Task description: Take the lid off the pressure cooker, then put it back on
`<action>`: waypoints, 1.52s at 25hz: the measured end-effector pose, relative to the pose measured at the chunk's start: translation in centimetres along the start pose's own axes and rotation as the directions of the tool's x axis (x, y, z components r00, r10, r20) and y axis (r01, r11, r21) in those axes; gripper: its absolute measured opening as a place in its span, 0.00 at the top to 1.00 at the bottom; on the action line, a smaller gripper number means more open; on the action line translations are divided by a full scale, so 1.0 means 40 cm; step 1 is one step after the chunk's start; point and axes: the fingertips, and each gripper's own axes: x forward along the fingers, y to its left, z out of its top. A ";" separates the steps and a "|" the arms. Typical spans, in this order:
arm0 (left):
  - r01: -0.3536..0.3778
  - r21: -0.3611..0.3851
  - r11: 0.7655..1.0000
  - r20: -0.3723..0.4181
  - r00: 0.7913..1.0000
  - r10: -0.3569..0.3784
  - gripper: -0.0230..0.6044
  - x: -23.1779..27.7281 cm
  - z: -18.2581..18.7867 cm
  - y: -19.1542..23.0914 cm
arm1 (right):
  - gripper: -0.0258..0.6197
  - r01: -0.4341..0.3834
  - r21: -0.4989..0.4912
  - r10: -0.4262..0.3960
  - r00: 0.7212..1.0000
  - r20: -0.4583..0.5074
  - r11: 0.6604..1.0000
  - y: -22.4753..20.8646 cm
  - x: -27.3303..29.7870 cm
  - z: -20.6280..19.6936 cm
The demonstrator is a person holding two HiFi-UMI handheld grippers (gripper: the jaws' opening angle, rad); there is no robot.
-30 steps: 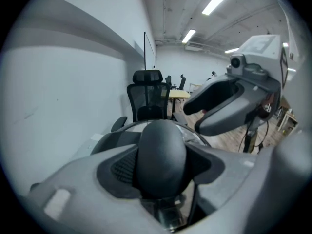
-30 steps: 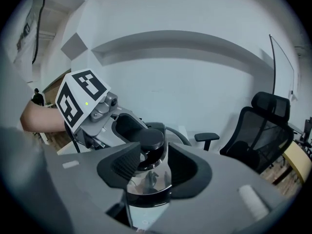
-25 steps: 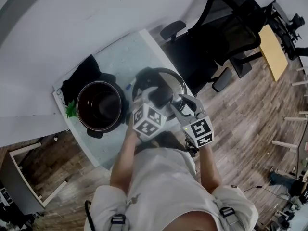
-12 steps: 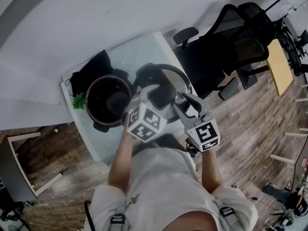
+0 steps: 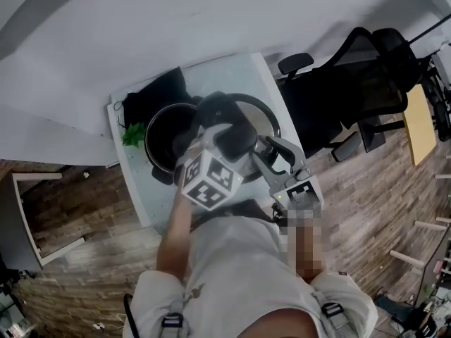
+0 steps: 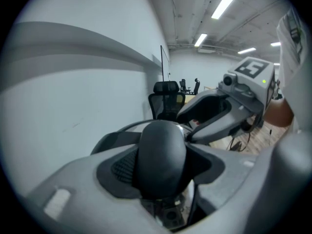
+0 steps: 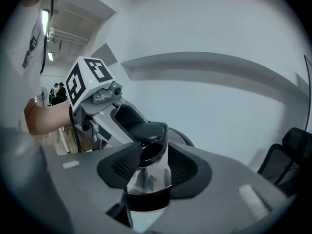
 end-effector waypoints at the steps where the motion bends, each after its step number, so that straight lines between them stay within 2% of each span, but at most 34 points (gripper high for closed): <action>1: -0.008 -0.003 1.000 -0.003 1.000 0.008 0.52 -0.011 -0.007 0.009 | 0.69 -0.008 -0.001 0.008 1.000 0.001 1.000 0.009 0.010 0.006; 8: -0.055 -0.031 0.998 -0.022 0.998 0.054 0.52 -0.075 -0.068 0.069 | 0.69 -0.071 -0.037 0.071 0.997 0.007 0.997 0.073 0.080 0.040; 17: -0.082 -0.071 0.994 -0.069 0.995 0.077 0.52 -0.136 -0.157 0.134 | 0.69 -0.118 -0.048 0.118 0.993 -0.005 0.992 0.148 0.159 0.063; 38: -0.021 -0.109 0.994 -0.133 0.991 0.007 0.52 -0.173 -0.293 0.247 | 0.69 -0.155 -0.043 0.152 0.987 -0.059 0.987 0.215 0.305 0.078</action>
